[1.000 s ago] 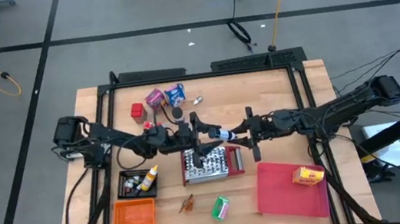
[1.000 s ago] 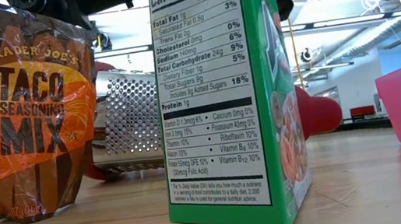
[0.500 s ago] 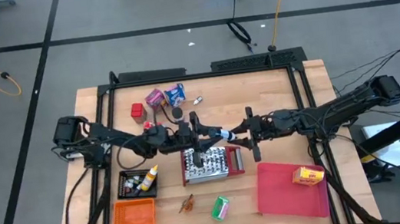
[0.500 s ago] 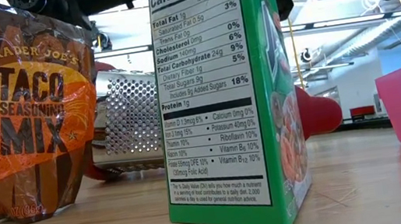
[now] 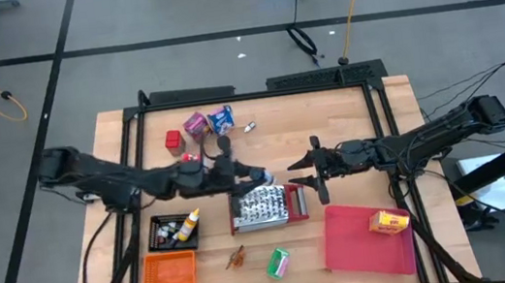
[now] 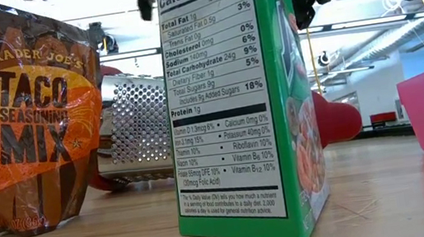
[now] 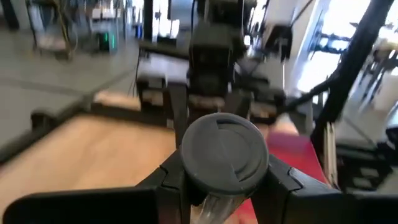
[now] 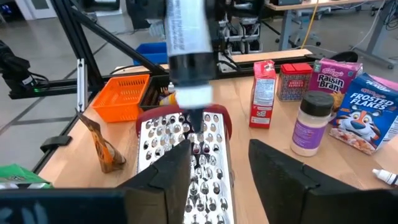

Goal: Pick & Place Kitchen Items
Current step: Put the large black food coloring bottle into the black bin

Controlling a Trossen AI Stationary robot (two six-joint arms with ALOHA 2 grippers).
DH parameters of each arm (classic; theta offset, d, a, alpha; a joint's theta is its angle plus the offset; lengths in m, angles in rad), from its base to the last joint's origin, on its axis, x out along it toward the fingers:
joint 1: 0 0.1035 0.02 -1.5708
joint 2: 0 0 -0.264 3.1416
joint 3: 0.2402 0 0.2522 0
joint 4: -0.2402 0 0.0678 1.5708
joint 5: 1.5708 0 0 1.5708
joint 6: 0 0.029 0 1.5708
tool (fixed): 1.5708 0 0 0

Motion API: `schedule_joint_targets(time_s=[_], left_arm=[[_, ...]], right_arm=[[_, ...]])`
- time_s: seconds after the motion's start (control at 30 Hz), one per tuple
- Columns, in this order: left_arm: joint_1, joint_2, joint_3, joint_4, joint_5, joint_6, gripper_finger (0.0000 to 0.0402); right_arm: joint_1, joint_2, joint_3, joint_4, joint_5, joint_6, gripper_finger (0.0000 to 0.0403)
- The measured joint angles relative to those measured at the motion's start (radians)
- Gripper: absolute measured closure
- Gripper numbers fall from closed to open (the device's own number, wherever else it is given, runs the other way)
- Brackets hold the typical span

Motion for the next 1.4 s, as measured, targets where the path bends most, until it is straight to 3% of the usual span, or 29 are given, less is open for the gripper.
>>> schedule_joint_targets(time_s=[0.23, 0.47, 1.03, 1.4], left_arm=[[-0.105, -0.214, 0.000, -0.414, -0.053, -0.168, 0.0288], [-0.219, -0.350, 0.000, -0.740, -0.059, -0.458, 0.0287], [-0.431, -0.374, 0.000, -1.280, -0.055, -1.092, 0.0285], [-0.439, -0.330, 0.000, -1.493, 0.127, -1.345, 0.0284]], right_arm=[[0.000, 0.000, 0.000, -0.004, -0.001, -0.003, 0.0258], [0.000, 0.000, 0.000, -0.003, -0.001, -0.003, 0.0258], [0.000, 0.000, 0.000, -0.001, -0.002, -0.003, 0.0261], [0.000, 0.000, -0.001, 0.002, -0.001, -0.003, 0.0261]])
